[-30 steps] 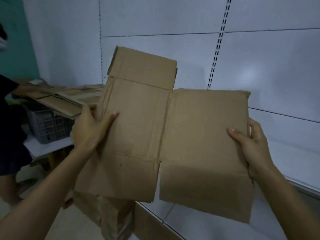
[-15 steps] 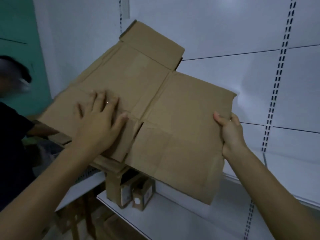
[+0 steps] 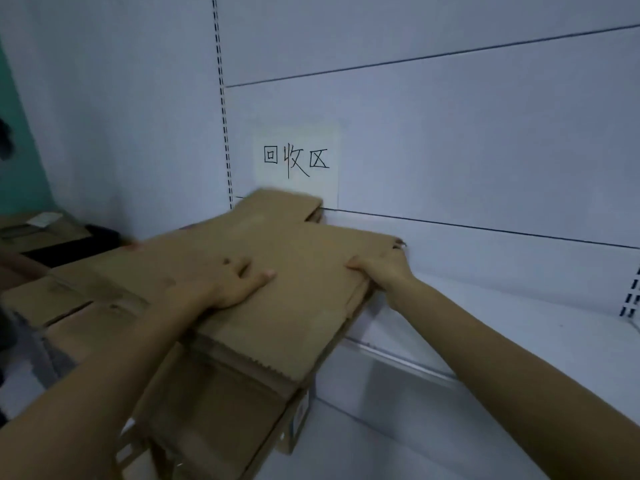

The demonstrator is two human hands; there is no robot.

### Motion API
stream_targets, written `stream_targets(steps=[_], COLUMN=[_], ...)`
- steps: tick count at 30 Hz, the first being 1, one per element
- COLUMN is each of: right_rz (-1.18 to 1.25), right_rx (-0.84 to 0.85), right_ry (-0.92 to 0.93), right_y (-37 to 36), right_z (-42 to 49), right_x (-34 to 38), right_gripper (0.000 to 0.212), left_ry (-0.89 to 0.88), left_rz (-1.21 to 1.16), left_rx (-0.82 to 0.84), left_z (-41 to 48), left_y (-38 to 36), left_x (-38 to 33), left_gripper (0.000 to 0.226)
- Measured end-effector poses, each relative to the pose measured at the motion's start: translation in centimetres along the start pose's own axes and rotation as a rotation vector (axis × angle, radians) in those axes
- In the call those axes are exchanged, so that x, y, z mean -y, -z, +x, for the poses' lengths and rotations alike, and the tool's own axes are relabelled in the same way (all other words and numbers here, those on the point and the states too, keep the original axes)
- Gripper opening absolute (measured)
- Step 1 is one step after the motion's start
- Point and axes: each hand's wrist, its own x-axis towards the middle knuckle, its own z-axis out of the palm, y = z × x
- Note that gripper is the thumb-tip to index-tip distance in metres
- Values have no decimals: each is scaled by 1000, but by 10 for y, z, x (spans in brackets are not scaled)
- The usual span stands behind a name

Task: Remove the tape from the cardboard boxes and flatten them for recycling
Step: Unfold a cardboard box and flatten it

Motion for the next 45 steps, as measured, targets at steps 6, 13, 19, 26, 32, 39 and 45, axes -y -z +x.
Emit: stream_targets(steps=[6,13,19,26,32,39,45], right_rz=[-657,-1356,-1423,-1415,-1034,-864,-1012], right_rx=[-174,64,346,297,-102,59,416], right_ry=[280,397,141,253,765,1325,891], right_y=[-12,-59,-108,-142,-151,-189,-223], right_z=[47,47,-3,-66,-153,-298,-257], right_x=[5,14,19,31,57,-61,-177], right_gripper=[75,60,75,64,38,21,19], left_ry=[-37,-148,-216,-411,-781,-1099,-654], left_rz=[-32,-81,-67,-217,-638,-497,-562], left_rx=[116,159,127,68,-523,-939,-299], left_z=[35,70,77,58,-29,-108,-123], left_y=[12,3,-8,4,-7,-134,-240], left_x=[15,48,53,66,114,197,247], left_gripper=[124,118,99,61,39,39,49])
